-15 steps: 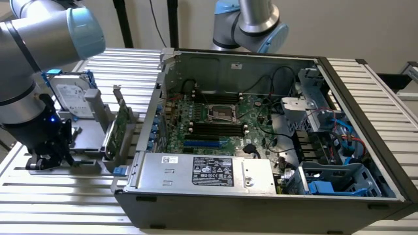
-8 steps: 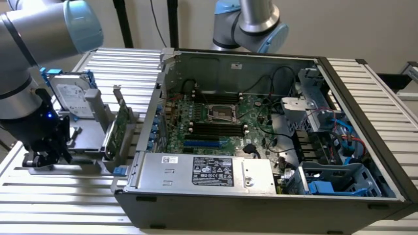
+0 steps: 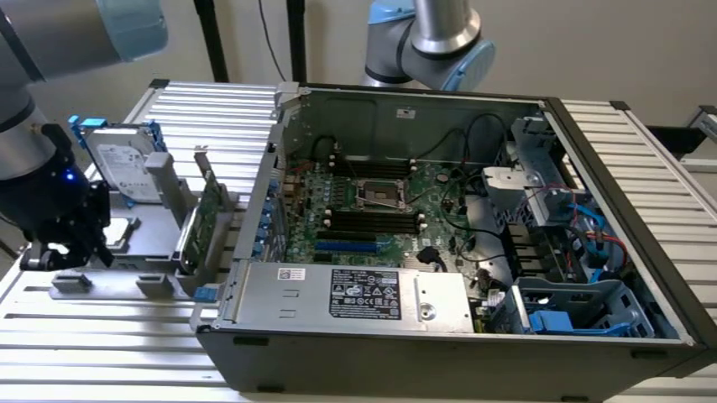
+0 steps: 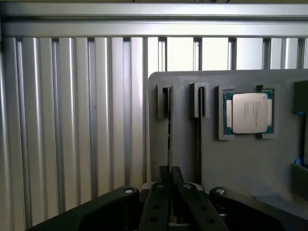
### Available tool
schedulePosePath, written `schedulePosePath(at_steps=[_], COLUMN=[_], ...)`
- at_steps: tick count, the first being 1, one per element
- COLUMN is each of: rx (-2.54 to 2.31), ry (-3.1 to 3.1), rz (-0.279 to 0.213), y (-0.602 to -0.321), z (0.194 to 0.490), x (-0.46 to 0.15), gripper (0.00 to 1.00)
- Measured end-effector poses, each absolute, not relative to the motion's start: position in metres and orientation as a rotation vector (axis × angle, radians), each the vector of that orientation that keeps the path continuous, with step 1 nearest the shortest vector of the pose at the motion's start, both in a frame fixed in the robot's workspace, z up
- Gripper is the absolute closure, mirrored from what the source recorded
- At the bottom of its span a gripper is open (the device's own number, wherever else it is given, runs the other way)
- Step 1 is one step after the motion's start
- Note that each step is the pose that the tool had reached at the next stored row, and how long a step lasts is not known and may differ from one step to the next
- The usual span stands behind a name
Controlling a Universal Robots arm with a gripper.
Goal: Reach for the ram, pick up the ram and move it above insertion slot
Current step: 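Pick up the ram and move it above insertion slot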
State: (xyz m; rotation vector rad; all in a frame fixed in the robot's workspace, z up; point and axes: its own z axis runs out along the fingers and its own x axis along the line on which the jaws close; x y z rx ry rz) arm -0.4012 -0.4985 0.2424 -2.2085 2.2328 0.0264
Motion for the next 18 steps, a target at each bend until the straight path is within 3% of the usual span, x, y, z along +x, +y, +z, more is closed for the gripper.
schedulePosePath(at_steps=[18], rx=[-2.22], ry=[2.218], rz=[0.029], y=[-0.497], z=[0.324], x=[-0.377], gripper=[0.87])
